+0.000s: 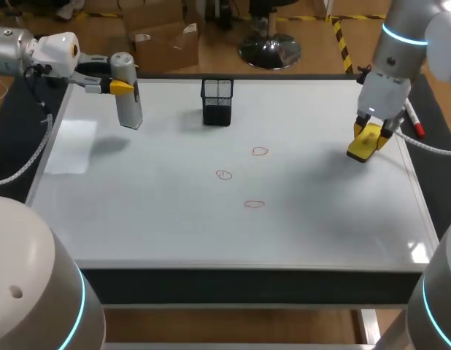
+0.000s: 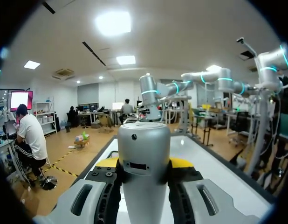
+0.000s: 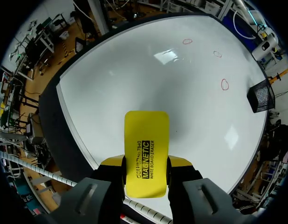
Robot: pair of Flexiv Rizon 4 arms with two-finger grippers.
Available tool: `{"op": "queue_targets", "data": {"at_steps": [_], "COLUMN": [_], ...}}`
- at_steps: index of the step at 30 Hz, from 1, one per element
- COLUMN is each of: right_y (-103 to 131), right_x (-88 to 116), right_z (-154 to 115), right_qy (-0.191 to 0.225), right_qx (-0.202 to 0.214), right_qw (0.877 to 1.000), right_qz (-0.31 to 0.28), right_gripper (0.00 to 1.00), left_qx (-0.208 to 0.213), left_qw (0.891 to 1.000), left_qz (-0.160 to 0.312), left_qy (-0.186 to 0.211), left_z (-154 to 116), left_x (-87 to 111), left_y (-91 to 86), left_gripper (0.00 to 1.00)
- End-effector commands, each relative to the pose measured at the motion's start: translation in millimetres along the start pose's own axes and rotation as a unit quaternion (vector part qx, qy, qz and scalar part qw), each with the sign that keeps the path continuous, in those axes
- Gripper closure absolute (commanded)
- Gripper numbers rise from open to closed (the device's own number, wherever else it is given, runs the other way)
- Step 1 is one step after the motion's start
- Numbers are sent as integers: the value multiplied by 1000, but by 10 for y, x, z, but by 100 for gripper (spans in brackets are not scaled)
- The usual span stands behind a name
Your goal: Pick up the inspection probe, press it on each red-marked spot on the whiteboard one by one, put down the probe, pick up the eraser, and wipe off all the red marks.
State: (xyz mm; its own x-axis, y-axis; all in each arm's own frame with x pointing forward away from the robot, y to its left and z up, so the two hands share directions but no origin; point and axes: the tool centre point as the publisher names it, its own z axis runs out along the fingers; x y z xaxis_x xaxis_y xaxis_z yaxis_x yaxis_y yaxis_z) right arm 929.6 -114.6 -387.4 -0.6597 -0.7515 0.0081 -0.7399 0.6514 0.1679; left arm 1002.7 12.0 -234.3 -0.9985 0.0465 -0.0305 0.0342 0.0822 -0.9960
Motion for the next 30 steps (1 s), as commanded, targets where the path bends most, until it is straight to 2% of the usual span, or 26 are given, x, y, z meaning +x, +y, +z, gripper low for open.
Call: {"op": "queue_targets", "data": {"at_steps": [1,18,30], "right_y": [-5,-5,731], "right_x": [1,1,-394], "right_z": [-7,-7,-8], "right_qy": [2,2,46], "right_qx": [1,1,15], "right_qw": [1000,1000,995], "right_qz": [-1,-1,-89], "right_gripper": [100,100,100], "left_qx": [2,2,2], "left_qw": [1000,1000,1000], "left_qz": [-1,-1,-1], "left_qy": [3,3,3], "left_z": [-38,-38,-38], "left_x": [-18,-18,-18], "left_y": [3,3,3], "left_gripper": [100,100,100]}}
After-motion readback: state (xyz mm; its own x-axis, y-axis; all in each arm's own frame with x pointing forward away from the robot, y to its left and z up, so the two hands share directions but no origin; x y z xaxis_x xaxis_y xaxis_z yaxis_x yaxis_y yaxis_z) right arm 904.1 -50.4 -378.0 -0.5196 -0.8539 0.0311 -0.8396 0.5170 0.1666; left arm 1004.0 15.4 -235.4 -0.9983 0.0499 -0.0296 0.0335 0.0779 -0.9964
